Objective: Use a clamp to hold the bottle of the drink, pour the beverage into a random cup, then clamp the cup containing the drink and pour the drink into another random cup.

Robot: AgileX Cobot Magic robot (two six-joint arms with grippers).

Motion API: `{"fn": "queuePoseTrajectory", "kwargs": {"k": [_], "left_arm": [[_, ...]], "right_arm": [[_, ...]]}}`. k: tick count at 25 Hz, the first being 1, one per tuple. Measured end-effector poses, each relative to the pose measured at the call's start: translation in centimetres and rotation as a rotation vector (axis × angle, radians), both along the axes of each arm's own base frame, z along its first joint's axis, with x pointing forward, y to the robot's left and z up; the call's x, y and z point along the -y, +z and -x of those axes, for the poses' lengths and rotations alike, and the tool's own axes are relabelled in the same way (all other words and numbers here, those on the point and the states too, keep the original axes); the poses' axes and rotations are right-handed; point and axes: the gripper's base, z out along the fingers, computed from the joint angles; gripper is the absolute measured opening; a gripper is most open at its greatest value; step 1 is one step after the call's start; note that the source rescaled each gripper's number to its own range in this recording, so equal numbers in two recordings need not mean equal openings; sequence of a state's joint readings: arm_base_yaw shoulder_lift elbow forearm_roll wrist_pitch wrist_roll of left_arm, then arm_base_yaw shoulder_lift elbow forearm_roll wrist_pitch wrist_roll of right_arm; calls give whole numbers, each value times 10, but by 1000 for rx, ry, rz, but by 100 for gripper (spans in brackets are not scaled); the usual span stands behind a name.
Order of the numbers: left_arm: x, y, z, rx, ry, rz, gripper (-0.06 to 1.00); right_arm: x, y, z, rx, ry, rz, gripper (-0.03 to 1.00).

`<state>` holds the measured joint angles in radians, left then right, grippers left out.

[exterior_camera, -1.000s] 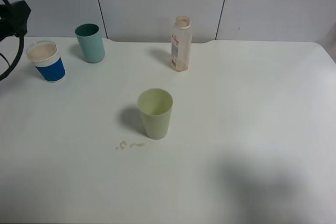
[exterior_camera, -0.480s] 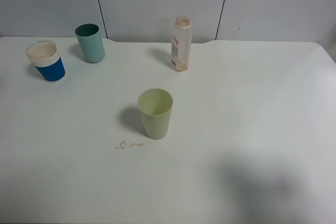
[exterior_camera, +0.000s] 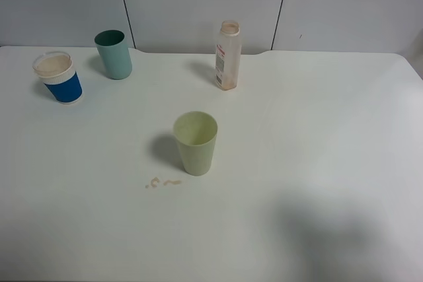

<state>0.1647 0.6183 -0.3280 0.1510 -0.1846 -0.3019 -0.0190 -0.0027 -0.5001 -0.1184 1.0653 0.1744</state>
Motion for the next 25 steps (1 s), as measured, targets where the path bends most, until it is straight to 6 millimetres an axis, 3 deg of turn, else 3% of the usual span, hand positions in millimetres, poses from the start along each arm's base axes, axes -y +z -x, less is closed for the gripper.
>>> {"fn": "queuePoseTrajectory", "kwargs": {"k": [10, 18, 25], "left_arm": [[2, -3, 39, -103, 45, 28, 99], [5, 24, 74, -229, 73, -35, 100], [6, 23, 108, -361, 114, -50, 100]], "right_arm": [[0, 0, 0, 0, 0, 0, 100], [0, 0, 0, 0, 0, 0, 100], [0, 0, 0, 0, 0, 0, 100]]}}
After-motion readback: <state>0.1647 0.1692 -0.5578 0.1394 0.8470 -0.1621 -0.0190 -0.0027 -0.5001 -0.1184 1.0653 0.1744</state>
